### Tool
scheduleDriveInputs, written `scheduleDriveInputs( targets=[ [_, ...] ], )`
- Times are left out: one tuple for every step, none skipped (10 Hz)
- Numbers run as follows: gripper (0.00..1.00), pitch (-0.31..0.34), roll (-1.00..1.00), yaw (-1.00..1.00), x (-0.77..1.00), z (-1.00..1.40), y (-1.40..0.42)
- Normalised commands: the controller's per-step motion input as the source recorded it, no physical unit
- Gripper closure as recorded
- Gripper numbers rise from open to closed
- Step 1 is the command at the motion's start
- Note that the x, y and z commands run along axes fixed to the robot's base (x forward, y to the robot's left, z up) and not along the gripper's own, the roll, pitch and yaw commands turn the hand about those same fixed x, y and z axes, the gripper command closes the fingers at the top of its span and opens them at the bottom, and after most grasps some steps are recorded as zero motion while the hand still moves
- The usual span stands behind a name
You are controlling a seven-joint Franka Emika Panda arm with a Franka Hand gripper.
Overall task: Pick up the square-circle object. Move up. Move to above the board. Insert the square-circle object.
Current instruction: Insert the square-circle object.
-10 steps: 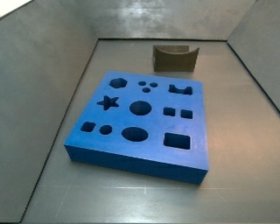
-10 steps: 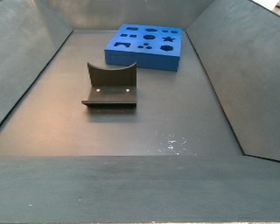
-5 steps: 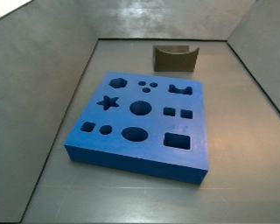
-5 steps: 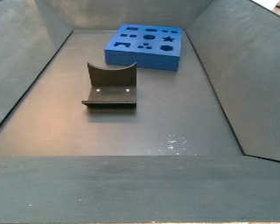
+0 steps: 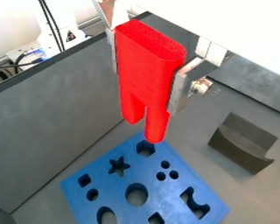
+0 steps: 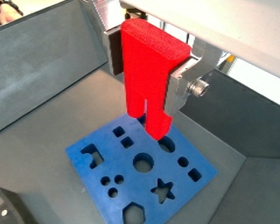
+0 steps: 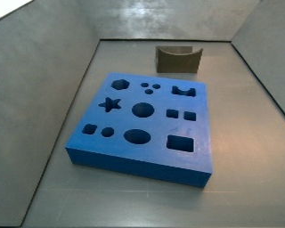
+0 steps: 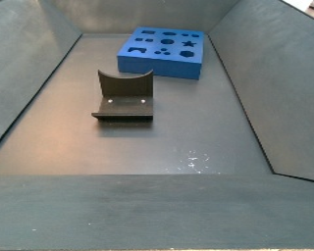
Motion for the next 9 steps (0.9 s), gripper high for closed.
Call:
scheduleDriveInputs(
  targets=[
    [1.00,0.000,0.00,-0.02,0.00,0.00,0.00],
    [1.00,0.000,0.07,-0.06,0.00,-0.41,-0.27],
    [1.00,-0.084,0.09,0.00,0.05,-0.85,-0.50],
    [1.00,-0.137,0.09,0.00,0.05,-0.99,-0.52],
    [1.00,-0.140,0.09,0.00,0.00,-0.99,-0.55],
    [1.00,-0.140,0.10,0.00,0.00,-0.99,-0.51],
    [1.00,-0.137,0.11,0.00,0.00,-0.97,-0.45],
    [1.00,-0.146,0.12,0.00,0.00,-0.94,-0.37],
    [1.00,-0.144,0.12,0.00,0.00,-0.95,-0.33]
  ],
)
